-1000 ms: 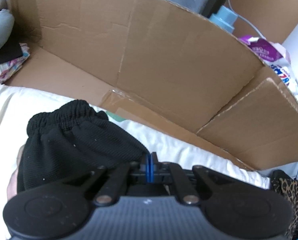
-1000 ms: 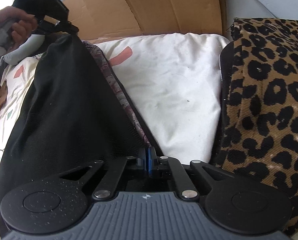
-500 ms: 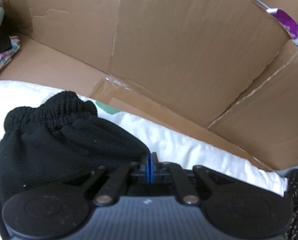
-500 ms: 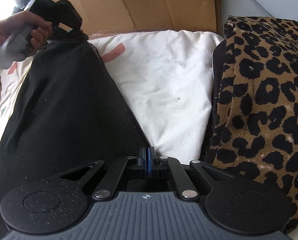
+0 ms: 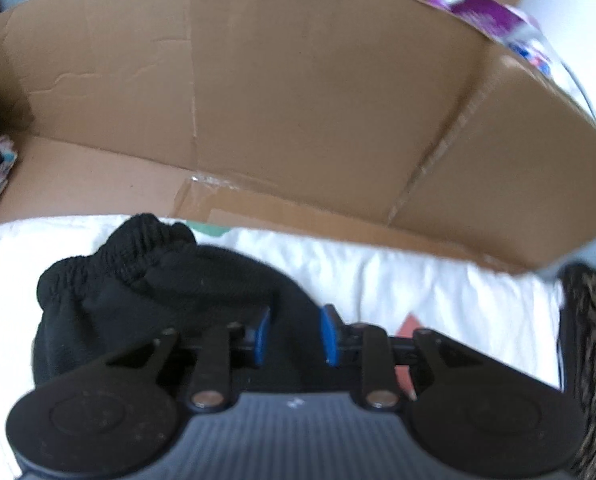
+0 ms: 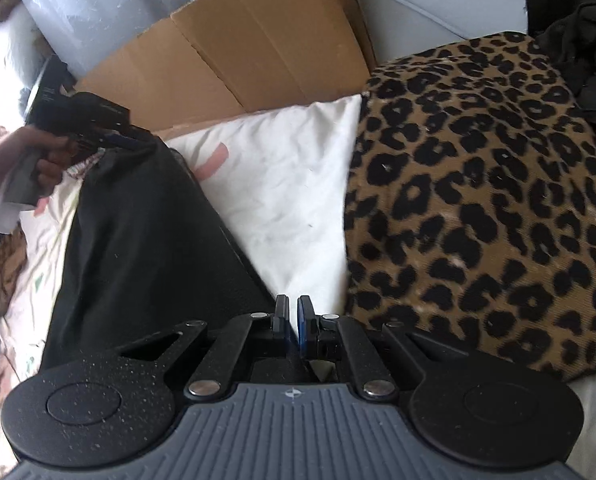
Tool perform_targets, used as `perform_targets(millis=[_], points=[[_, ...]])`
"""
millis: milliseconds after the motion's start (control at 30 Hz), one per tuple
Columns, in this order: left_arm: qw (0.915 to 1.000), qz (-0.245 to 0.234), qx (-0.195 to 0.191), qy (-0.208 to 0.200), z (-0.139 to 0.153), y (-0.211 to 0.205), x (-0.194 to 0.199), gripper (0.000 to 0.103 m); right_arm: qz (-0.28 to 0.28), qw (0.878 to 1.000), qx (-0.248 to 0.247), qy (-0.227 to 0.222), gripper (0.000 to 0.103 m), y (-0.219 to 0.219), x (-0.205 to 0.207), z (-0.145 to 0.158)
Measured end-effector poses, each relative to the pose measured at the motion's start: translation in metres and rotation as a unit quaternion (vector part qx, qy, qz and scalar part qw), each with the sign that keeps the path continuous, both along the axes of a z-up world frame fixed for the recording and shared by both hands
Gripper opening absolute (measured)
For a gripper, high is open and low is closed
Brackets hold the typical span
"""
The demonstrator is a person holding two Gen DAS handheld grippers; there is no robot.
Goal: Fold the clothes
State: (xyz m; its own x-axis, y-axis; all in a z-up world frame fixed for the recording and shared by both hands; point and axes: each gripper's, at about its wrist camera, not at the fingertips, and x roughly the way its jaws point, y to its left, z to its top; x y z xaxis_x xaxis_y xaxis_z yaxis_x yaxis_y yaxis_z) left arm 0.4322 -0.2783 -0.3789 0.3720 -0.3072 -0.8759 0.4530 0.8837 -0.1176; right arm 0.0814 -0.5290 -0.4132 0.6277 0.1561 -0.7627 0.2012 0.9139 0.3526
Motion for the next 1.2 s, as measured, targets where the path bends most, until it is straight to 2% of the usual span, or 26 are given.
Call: perform_targets(millis=[133, 400, 700, 800, 900, 967, 1200], points=[[0.9993, -0.032, 0.02, -0.004, -0.01, -0.003, -0.015, 0.029, 0.003, 1.0, -0.003, 0.013, 0.022, 0.002, -0.004, -0.005], [0.9949, -0.086, 0.05, -0.017, -0.033, -0.026, -0.039, 0.029, 0.022, 0.999, -0.03, 0.04, 0.024, 0.012, 0.001, -0.02], [0.9955, -0.058, 0.059, -0.046, -0.05, -0.039, -0.02, 0.028, 0.032, 0.996, -0.058, 0.061, 0.026, 0.014, 0.003, -0.031], [0.9944, -0.065, 0.072, -0.042, -0.047, -0.045, -0.017, 0.027, 0.029, 0.996, -0.058, 0.065, 0.026, 0.015, 0.003, -0.03], [0.9932, -0.083, 0.066, -0.046, -0.029, -0.042, -0.022, 0.026, 0.021, 0.996, -0.059, 0.065, 0.026, 0.015, 0.003, -0.025], [0.9928, -0.097, 0.057, -0.042, -0.013, -0.034, -0.024, 0.027, 0.017, 0.997, -0.057, 0.058, 0.026, 0.016, 0.001, -0.019], [0.9876, -0.114, 0.084, -0.069, 0.025, 0.014, -0.032, 0.03, 0.02, 0.998, -0.053, 0.021, 0.026, 0.025, 0.007, 0.001]])
